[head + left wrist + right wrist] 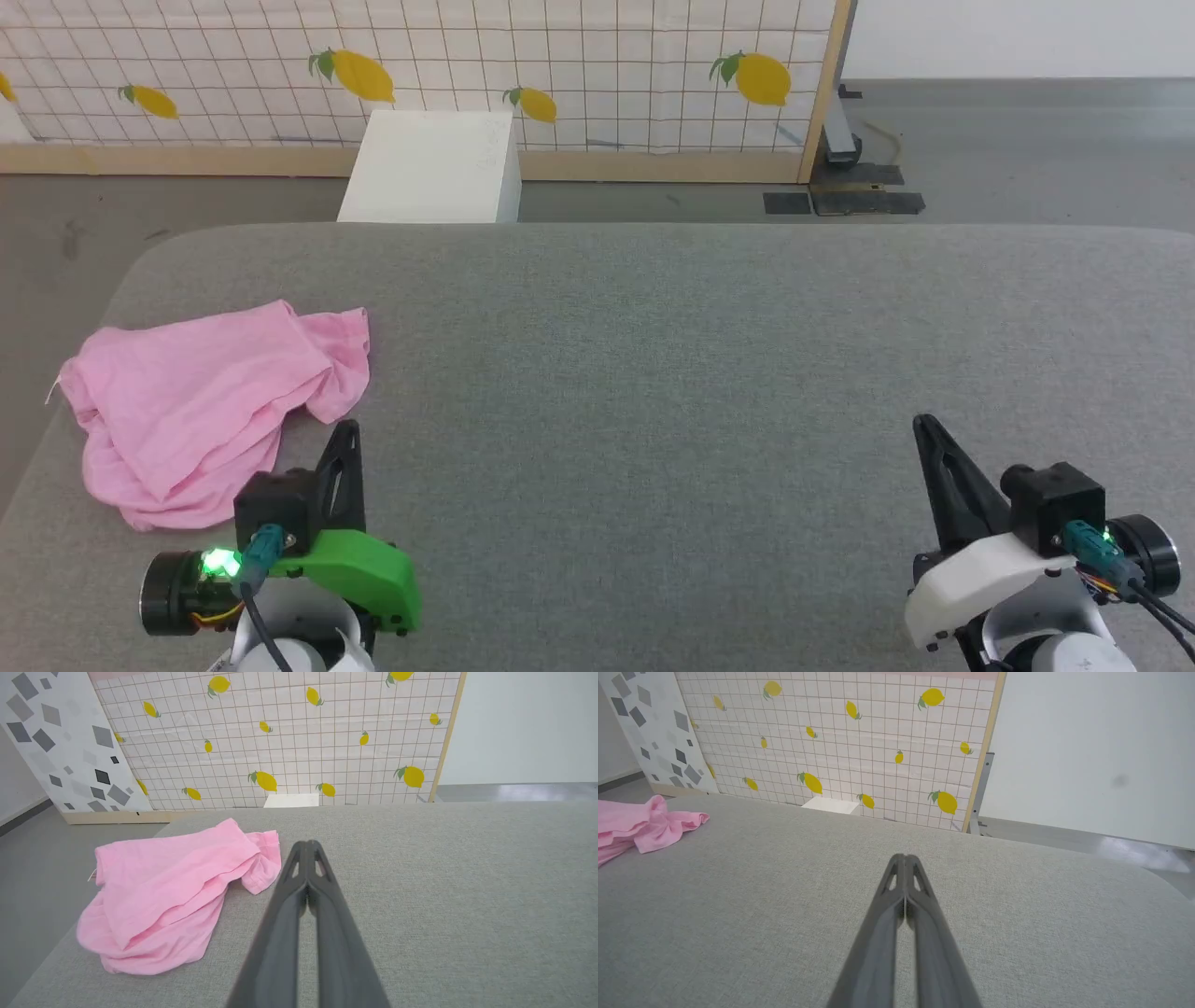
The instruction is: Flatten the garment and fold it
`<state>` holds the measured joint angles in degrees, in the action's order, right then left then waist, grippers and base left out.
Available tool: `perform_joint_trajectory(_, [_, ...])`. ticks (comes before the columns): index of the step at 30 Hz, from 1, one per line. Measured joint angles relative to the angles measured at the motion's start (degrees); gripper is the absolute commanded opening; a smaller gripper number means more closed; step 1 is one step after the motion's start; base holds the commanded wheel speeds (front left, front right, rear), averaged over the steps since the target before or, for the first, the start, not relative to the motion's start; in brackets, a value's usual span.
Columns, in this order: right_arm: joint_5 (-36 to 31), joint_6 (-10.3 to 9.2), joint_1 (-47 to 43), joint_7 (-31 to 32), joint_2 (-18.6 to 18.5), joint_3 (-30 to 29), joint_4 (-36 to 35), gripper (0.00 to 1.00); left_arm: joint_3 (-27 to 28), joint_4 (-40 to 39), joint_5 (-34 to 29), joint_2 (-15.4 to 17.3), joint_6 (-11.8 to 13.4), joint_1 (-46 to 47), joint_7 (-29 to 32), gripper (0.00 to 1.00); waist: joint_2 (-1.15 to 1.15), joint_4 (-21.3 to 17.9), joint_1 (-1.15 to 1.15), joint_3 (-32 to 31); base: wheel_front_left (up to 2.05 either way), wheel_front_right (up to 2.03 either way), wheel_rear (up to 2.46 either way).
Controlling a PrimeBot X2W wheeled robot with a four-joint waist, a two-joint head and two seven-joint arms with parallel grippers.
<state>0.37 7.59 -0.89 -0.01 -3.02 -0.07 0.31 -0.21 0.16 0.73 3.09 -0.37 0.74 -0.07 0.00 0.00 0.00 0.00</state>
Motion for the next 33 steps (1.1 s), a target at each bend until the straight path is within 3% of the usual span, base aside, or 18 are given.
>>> perform_joint_trajectory(23, [0.00,0.00,0.00,0.00,0.00,0.00,0.00,0.00,0.00,0.00,0.00,0.00,0.00,0.00,0.00,0.00,0.00,0.00,0.00,0.00,0.00,0.00,0.00])
perform_joint_trajectory(24, [0.02,0.00,-0.01,0.00,0.00,-0.01,0.02,1.00,-0.03,0.01,0.07,0.00,-0.01,0.02,-0.01,1.00,0.00,0.00,0.00,0.00,0.00,0.00,0.00])
perform_joint_trajectory(33, [0.11,0.00,-0.03,-0.15,-0.02,-0.23,0.21,1.00,-0.55,0.52,0.45,0.00,0.00,0.08,-0.29,1.00,0.00,0.19,0.00,-0.01,0.00,0.00,0.00])
